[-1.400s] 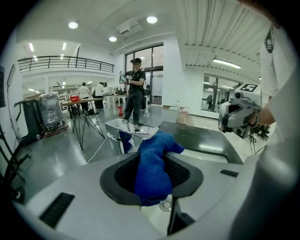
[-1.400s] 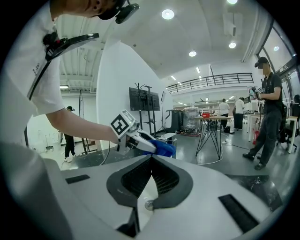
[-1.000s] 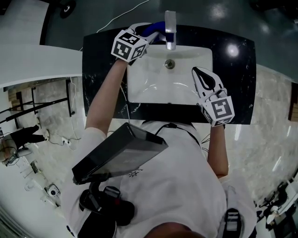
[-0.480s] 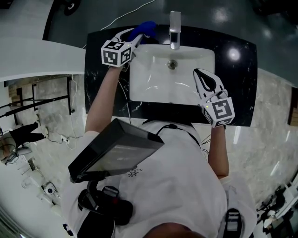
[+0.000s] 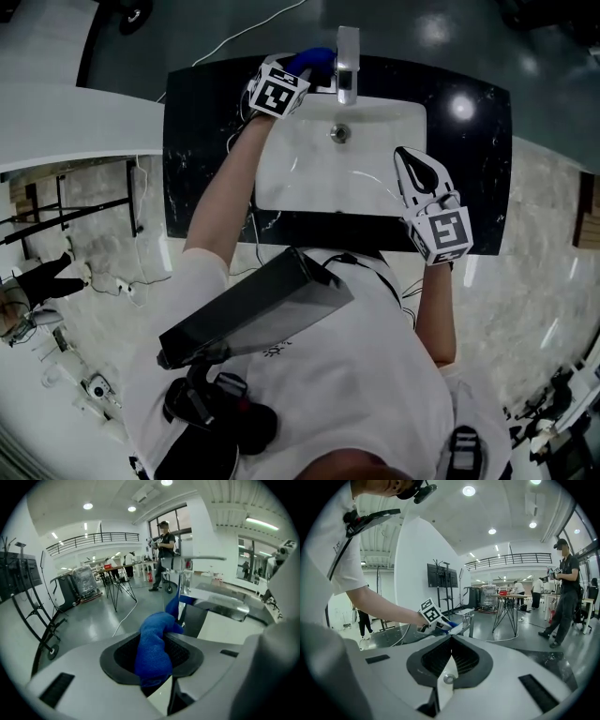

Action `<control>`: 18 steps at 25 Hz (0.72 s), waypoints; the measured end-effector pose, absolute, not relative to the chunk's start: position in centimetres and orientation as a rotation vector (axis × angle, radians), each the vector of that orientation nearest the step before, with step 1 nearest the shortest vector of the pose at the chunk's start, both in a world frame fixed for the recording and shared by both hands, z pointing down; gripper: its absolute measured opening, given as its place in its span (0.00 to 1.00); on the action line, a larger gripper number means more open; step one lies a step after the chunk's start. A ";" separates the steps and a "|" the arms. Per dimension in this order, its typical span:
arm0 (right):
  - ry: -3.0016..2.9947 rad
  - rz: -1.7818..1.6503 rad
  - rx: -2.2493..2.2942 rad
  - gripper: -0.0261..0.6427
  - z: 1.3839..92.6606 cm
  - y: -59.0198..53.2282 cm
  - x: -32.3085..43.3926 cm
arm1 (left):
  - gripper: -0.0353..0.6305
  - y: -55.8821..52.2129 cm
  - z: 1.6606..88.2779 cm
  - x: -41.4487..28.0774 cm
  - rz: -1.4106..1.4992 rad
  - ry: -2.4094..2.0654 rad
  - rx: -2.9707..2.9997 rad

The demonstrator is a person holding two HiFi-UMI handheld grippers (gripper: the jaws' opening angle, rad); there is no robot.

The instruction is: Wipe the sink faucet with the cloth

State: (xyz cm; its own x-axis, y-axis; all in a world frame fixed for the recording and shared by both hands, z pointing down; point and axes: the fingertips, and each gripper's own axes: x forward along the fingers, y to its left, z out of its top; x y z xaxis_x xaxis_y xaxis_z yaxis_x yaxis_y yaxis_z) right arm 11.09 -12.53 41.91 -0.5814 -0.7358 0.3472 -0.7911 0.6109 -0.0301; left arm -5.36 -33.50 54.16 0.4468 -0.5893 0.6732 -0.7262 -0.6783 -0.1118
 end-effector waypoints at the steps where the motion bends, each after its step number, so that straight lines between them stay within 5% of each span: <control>1: -2.533 0.264 1.244 0.04 42.0 -12.6 11.3 | 0.24 -33.4 55.1 -4.9 1.097 -1.133 2.494; 5: -2.515 0.273 1.261 0.04 42.4 -12.7 12.0 | 0.24 -33.0 56.9 -3.1 1.152 -1.050 2.511; 18: -2.546 0.270 1.243 0.04 42.3 -13.4 10.9 | 0.24 -34.1 44.5 -1.0 0.635 -1.002 2.752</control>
State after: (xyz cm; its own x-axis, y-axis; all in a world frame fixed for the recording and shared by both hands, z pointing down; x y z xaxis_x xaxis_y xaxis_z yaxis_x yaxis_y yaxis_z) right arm 10.93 -13.43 42.26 -0.5836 -0.7368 0.3413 -0.7920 0.6092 -0.0390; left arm -1.01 -34.08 44.52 0.6882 -0.5803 0.4355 -0.6414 -0.7672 -0.0087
